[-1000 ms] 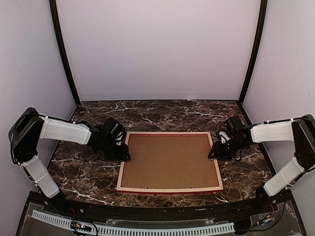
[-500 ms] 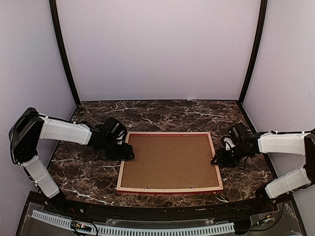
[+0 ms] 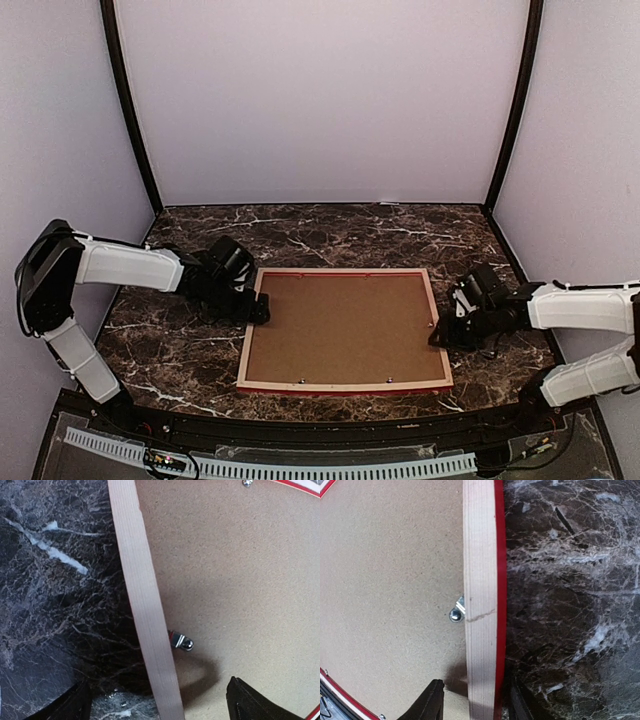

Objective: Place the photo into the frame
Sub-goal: Press the fastener onto the backboard, then turn over the photo frame.

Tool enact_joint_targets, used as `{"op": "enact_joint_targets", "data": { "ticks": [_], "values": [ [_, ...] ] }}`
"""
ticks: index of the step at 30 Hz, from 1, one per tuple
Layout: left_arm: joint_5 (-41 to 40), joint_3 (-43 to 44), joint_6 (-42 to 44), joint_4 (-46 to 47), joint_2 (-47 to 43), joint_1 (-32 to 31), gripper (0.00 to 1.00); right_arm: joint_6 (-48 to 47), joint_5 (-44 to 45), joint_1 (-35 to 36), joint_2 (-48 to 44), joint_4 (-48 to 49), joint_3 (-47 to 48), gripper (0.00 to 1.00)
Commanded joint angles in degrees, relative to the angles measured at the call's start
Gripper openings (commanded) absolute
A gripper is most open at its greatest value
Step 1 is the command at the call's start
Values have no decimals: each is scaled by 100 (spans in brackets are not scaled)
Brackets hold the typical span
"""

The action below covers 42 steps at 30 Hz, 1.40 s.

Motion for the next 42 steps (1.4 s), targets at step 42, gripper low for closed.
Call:
{"op": "enact_joint_targets", "data": {
  "ticks": [42],
  "values": [
    [-2751,288,3717,683,164,-3745,99,-1152,-518,-218,1819,-1531,3478,0]
  ]
}}
